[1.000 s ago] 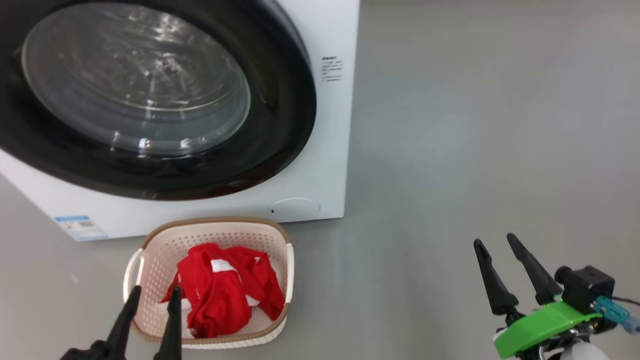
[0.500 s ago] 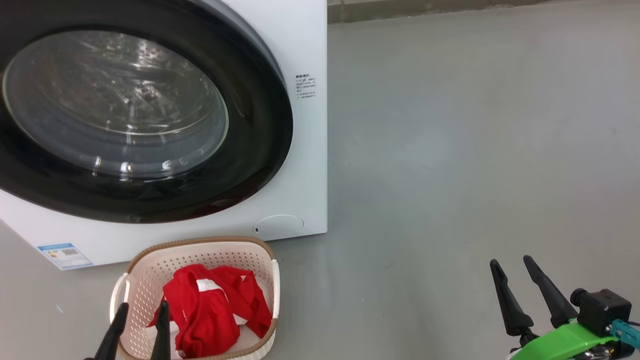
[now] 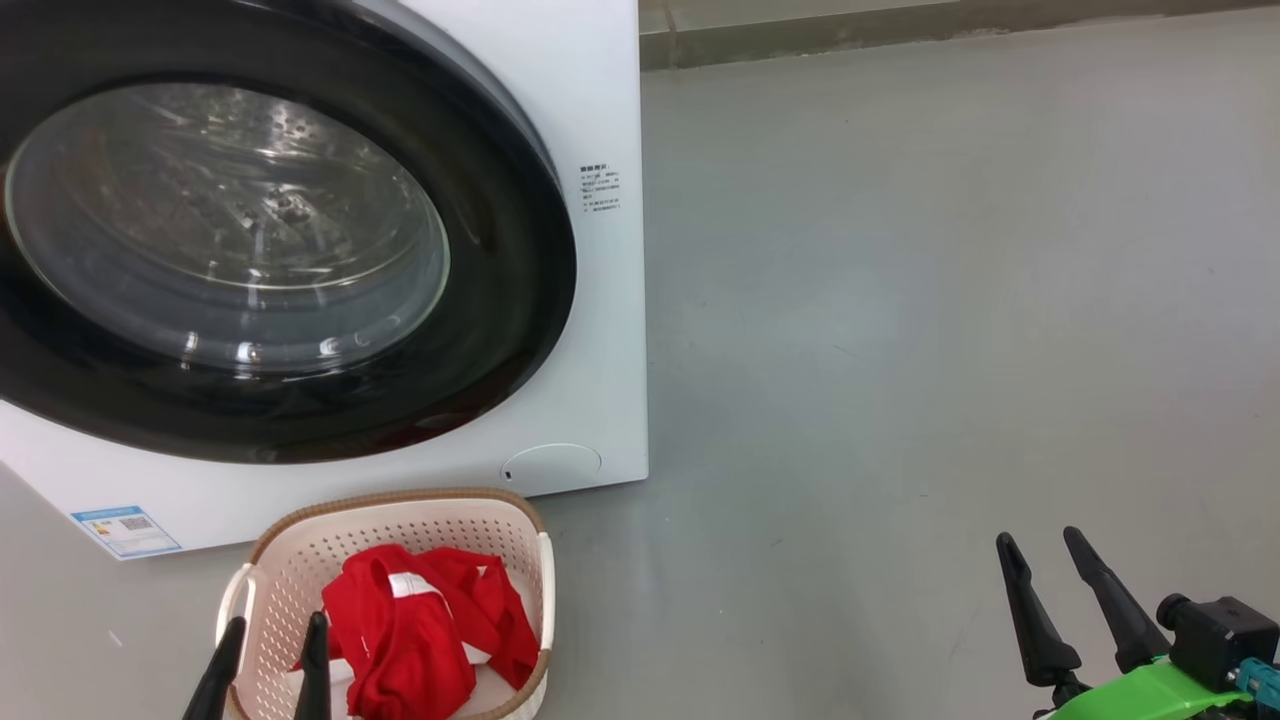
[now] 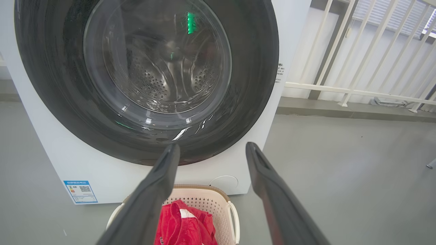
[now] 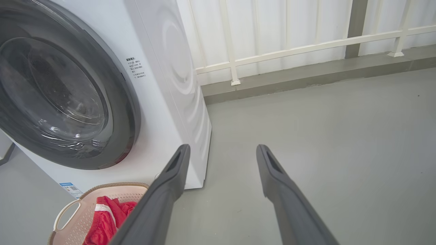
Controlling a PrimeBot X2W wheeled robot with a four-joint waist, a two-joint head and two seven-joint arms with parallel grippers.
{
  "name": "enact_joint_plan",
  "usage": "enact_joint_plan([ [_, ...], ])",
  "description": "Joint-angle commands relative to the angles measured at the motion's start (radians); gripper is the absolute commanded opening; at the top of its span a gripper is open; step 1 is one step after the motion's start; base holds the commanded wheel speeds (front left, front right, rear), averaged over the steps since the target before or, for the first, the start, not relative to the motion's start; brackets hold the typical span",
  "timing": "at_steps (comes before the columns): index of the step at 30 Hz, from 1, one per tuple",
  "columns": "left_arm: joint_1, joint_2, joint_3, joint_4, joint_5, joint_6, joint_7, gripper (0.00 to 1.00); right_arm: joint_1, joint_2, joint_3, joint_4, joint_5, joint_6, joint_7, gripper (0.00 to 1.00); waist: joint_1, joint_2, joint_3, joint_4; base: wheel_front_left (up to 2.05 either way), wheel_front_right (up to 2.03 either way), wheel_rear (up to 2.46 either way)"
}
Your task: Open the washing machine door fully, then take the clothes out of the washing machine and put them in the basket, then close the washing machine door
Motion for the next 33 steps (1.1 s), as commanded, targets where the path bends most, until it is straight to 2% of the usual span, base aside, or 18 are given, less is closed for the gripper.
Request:
enact_joint_plan([
  [1,-0.006,0.005,0.035,-0.027,0.01,-0.005,-0.009,1.0,0.006,-0.017,0.014,-0.027,-0.013,-0.001,-0.006,1.0,0.0,0.0,-0.002,0.0,0.0,0.0,0.0],
  [29,0.0,0.005,0.039,-0.043,-0.023,-0.005,-0.009,1.0,0.011,-0.02,0.014,-0.035,-0.016,-0.001,-0.006,1.0,0.0,0.0,-0.005,0.005,0.0,0.0,0.0],
  [30,0.016,-0.003,0.004,-0.012,-0.014,0.0,0.001,0.0,0.019,0.003,-0.002,-0.005,0.001,0.0,0.0,0.0,0.0,0.0,-0.005,0.005,0.0,0.0,0.0],
  [33,0.018,-0.014,-0.001,0.026,-0.016,0.001,0.007,0.0,0.02,0.02,0.004,0.031,0.003,0.0,0.001,0.0,0.0,0.0,-0.005,0.005,0.0,0.0,0.0],
])
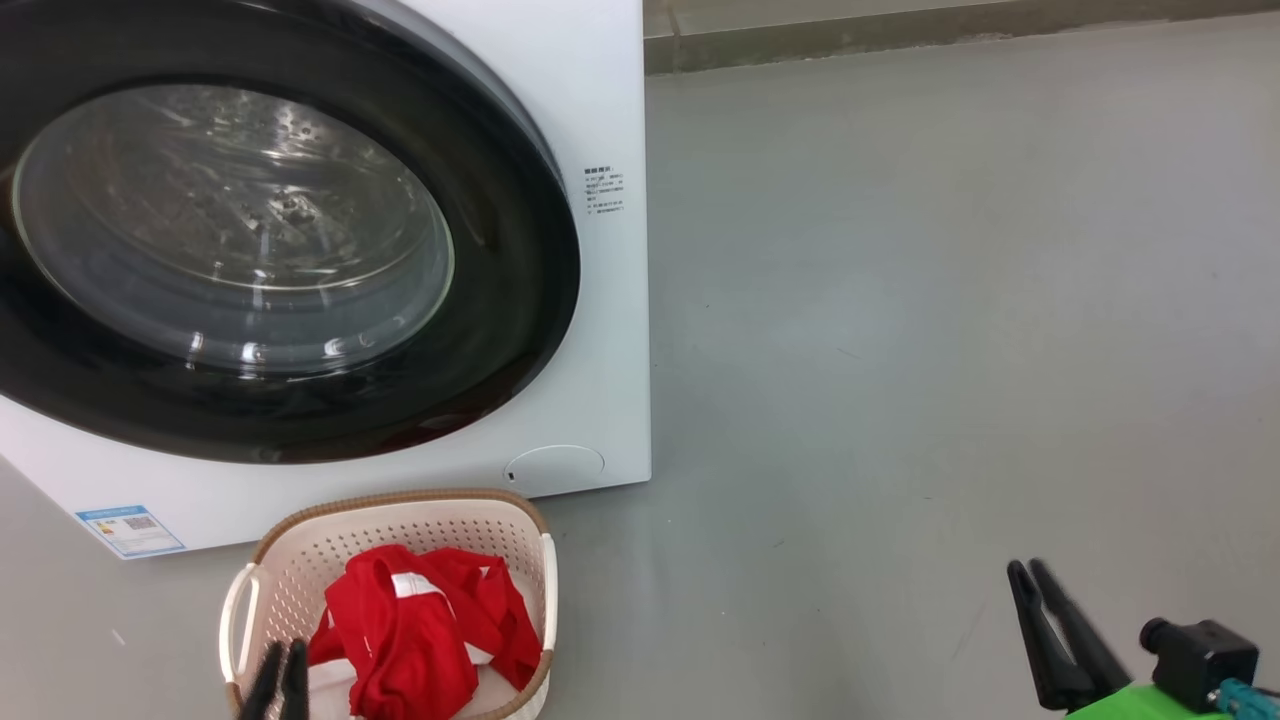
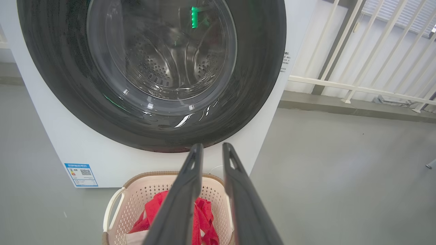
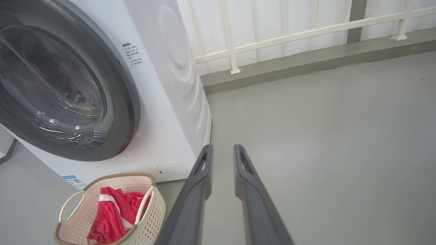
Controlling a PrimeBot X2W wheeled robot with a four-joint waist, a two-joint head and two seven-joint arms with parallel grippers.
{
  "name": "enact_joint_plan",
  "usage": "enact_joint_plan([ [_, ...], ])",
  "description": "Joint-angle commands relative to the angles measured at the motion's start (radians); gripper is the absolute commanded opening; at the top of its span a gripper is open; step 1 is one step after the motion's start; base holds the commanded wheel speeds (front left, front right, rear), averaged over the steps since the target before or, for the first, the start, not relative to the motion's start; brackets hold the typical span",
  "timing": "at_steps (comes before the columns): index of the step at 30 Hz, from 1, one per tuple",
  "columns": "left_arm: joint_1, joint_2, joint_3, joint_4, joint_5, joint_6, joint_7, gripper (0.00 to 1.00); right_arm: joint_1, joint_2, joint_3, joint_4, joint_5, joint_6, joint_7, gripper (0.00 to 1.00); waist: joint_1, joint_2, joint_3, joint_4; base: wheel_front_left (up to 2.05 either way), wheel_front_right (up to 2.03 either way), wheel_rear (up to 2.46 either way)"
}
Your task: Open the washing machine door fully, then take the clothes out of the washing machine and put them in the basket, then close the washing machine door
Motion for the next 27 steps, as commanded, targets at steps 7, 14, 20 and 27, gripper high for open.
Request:
enact_joint_plan([
  [7,-0.007,-0.012,0.0,0.028,-0.037,0.0,0.011,0.0,-0.003,0.018,-0.002,0.024,0.032,0.0,0.01,0.0,0.0005,-0.0001,0.0,0.002,0.0,0.0,0.0],
  [14,-0.02,-0.012,0.001,0.032,-0.111,-0.001,0.031,0.0,-0.011,0.021,-0.01,0.018,0.097,0.0,0.029,0.0,0.0004,-0.0001,-0.002,0.007,0.0,0.0,0.0],
  [20,-0.033,-0.012,0.002,0.036,-0.175,-0.001,0.048,0.0,-0.021,0.023,-0.017,0.014,0.151,0.0,0.046,0.0,0.0001,-0.0001,-0.001,0.011,0.0,0.0,0.0],
  [27,-0.048,-0.012,0.004,0.041,-0.249,-0.001,0.068,0.0,-0.031,0.027,-0.025,0.009,0.215,0.0,0.066,0.0,0.0001,-0.0001,-0.001,0.016,0.0,0.0,0.0],
])
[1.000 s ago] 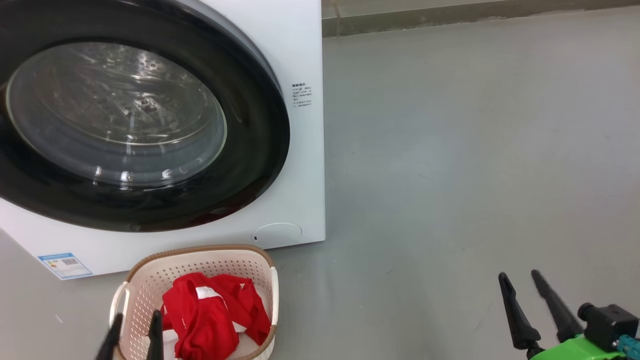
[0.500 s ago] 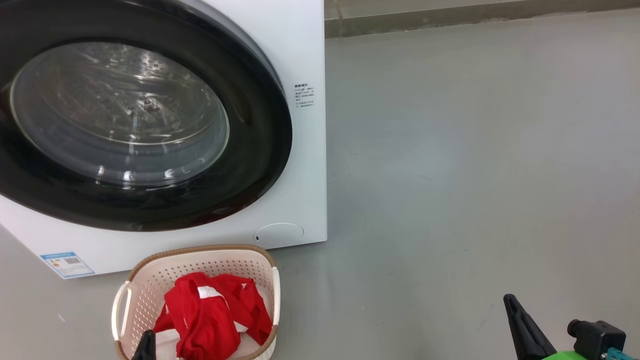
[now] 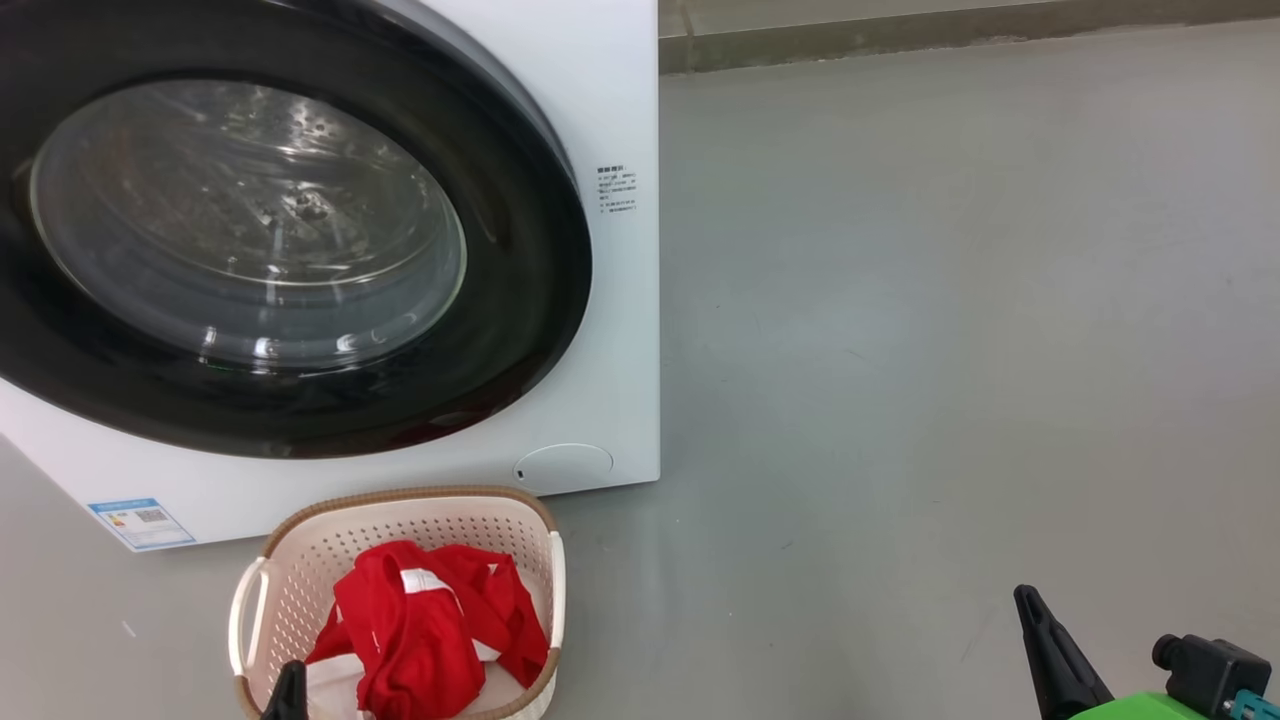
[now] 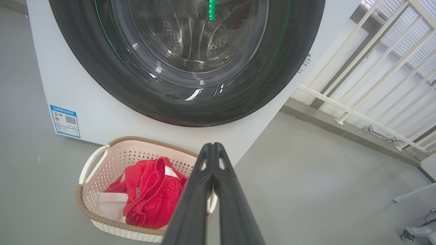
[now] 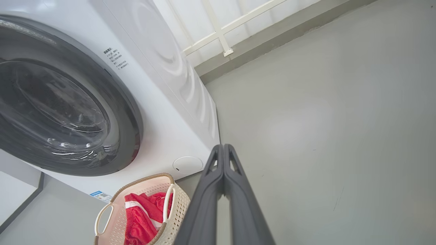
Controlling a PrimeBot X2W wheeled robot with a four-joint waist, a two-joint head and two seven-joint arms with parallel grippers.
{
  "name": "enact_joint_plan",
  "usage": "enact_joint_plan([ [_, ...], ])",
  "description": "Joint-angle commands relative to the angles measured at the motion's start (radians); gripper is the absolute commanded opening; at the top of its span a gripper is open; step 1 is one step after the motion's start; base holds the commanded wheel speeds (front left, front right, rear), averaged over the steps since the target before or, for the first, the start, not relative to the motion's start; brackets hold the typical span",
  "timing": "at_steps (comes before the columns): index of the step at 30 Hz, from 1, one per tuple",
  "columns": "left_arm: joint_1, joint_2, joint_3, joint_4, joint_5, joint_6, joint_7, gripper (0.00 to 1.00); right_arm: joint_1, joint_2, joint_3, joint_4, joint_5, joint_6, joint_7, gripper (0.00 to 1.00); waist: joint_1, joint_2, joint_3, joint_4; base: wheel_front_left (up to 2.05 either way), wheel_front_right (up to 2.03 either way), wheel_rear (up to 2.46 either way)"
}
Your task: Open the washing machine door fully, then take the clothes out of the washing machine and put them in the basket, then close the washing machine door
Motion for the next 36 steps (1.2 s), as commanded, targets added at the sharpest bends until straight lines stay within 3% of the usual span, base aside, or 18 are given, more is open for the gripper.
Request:
enact_joint_plan([
  [1,-0.04,0.007,0.008,-0.018,-0.03,-0.002,0.009,0.0,-0.042,-0.01,-0.011,-0.029,0.026,0.0,0.006,0.0,-0.0002,0.0,0.0,0.001,0.0,0.0,0.0],
  [36,-0.11,0.007,0.015,0.002,-0.389,-0.003,0.107,0.0,-0.089,0.007,-0.054,-0.056,0.333,-0.001,0.104,0.0,-0.0002,0.0,-0.002,0.025,0.0,0.0,0.0],
])
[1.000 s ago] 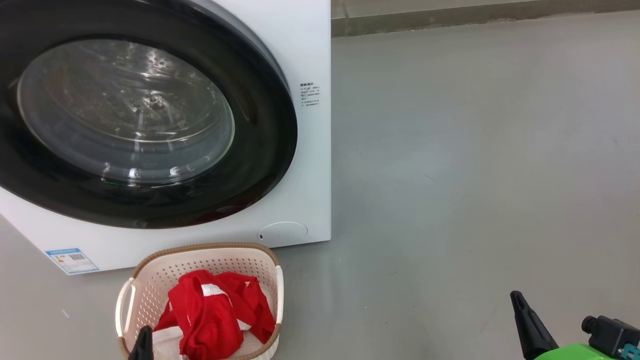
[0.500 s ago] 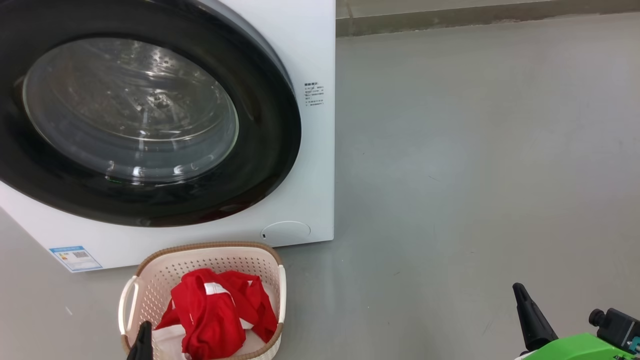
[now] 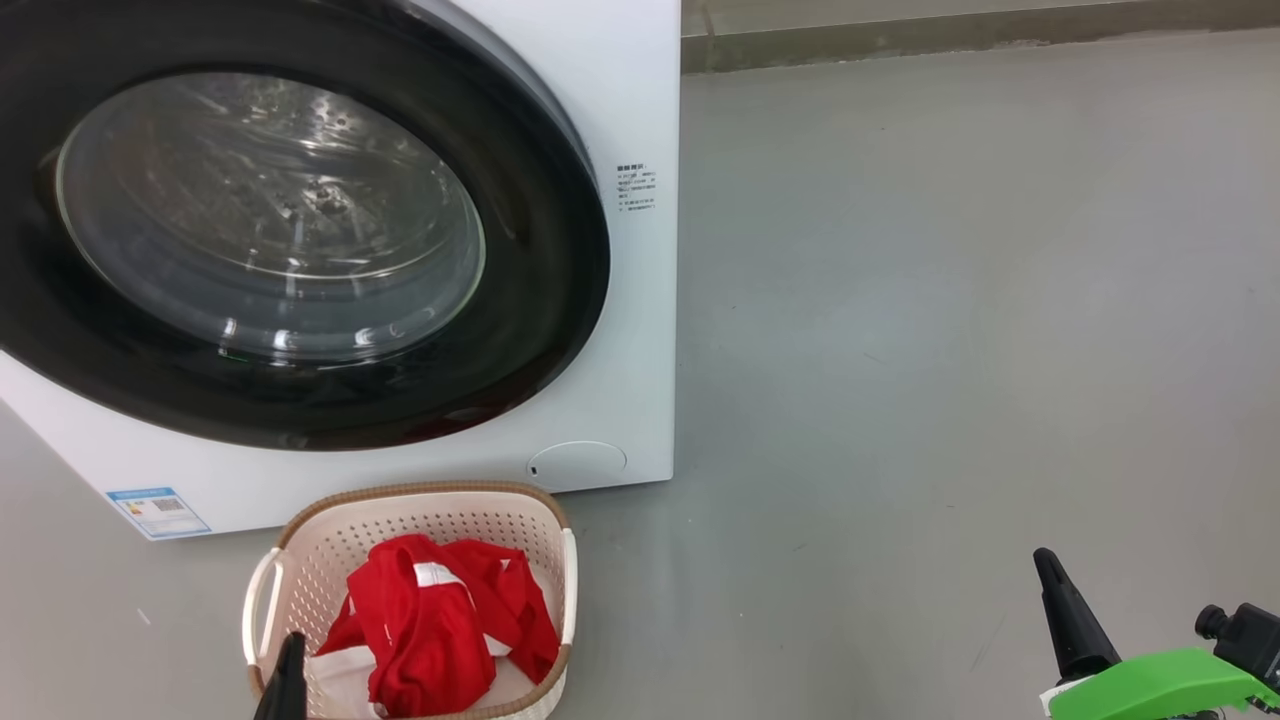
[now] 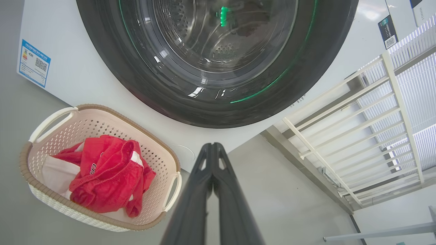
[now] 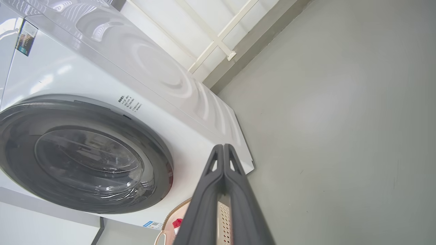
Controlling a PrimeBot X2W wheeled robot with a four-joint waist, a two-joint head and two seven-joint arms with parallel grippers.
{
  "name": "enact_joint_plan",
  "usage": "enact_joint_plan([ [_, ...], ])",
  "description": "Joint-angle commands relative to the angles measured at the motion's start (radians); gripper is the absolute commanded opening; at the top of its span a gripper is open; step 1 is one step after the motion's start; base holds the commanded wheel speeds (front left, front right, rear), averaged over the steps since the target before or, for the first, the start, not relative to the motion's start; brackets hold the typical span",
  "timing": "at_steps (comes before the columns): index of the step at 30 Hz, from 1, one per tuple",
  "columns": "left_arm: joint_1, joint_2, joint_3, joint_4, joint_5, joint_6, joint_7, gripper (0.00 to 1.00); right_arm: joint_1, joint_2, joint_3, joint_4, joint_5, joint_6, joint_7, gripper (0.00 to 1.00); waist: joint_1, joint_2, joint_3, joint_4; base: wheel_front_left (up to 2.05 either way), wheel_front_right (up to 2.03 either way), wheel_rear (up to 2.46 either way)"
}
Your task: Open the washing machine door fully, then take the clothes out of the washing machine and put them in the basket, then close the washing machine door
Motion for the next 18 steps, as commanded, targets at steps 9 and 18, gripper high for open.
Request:
enact_joint_plan([
  [9,-0.065,0.007,0.017,-0.014,-0.109,-0.004,0.031,0.0,-0.058,-0.003,-0.011,-0.034,0.094,-0.001,0.028,0.0,-0.0001,0.0,0.0,0.006,0.0,0.0,0.0],
  [18,-0.083,0.007,0.019,-0.009,-0.204,-0.004,0.057,0.0,-0.07,0.002,-0.023,-0.041,0.175,-0.001,0.055,0.0,-0.0001,0.0,-0.001,0.013,0.0,0.0,0.0],
])
